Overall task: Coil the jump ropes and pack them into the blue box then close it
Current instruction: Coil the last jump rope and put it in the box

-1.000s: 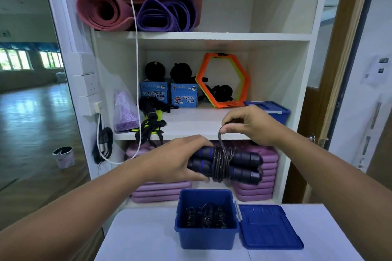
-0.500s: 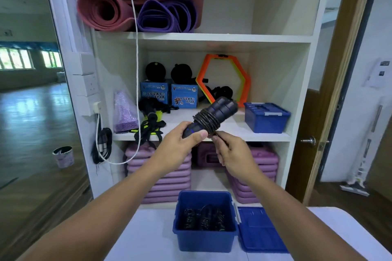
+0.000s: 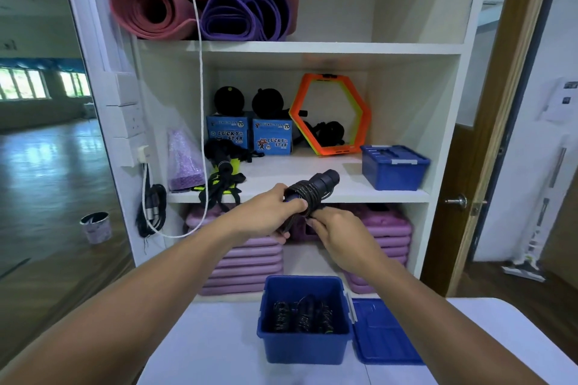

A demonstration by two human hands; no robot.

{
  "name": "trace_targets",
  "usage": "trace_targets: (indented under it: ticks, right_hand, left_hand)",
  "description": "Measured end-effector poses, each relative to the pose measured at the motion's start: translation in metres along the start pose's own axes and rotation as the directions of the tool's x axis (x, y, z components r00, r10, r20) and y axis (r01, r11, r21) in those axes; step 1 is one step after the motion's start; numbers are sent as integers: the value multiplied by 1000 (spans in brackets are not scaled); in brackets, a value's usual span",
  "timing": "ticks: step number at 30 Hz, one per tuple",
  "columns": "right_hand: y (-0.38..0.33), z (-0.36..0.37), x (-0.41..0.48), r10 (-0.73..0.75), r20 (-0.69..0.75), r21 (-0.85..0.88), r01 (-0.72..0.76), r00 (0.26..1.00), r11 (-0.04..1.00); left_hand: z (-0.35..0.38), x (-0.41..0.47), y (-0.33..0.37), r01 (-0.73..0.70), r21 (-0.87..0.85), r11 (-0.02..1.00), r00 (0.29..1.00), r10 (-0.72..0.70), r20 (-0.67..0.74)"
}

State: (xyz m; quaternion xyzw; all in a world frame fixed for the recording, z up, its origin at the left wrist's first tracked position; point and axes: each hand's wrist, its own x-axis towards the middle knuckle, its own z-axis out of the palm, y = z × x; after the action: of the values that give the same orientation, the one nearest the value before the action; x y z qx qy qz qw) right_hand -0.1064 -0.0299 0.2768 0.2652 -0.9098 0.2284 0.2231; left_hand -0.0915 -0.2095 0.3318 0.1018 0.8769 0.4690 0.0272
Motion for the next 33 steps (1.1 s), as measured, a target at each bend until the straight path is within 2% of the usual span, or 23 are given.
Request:
trace_targets:
  ticks: [2, 5, 8, 13, 15, 17, 18, 22, 27, 33]
  right_hand:
    - [1, 0, -1, -10, 13, -6, 10, 1000, 1000]
    - [3, -1, -2, -23, 13, -26, 23, 1000, 999]
    - [5, 0, -4, -23, 1, -22, 23, 1000, 1000]
    - [10, 0, -6, -2, -28, 19, 2, 1000, 1000]
    - [14, 1, -8, 9, -12, 42, -9, 1000, 999]
    - [16, 5, -12, 10, 13, 74, -11, 1000, 997]
    - [17, 7, -14, 9, 13, 98, -10, 1000, 995]
    - [13, 11, -15, -13, 21, 139, 10, 1000, 990]
    - [8, 4, -12, -29, 68, 106, 22, 997, 994]
    - [1, -4, -14, 76, 92, 275, -99, 993, 956]
  left_hand:
    - [1, 0, -2, 28, -17, 999, 1000, -27, 15]
    - [0, 1, -9, 14, 66, 998, 1000, -13, -9]
    - [-2, 4, -15, 24, 10, 1000, 1000, -24, 15]
    - [-5, 6, -20, 103, -253, 962, 989, -71, 133]
    - [-7, 6, -20, 106, -412, 905, 991, -61, 122]
    - [-8, 8, -18, 95, -584, 806, 995, -66, 71]
    - [-8, 10, -17, 80, -623, 778, 997, -73, 37]
    - [-2, 12, -19, 39, -606, 795, 990, -112, -83]
    - [3, 15, -31, 2, -384, 924, 981, -75, -176]
    - [14, 16, -31, -46, -273, 961, 964, -29, -266]
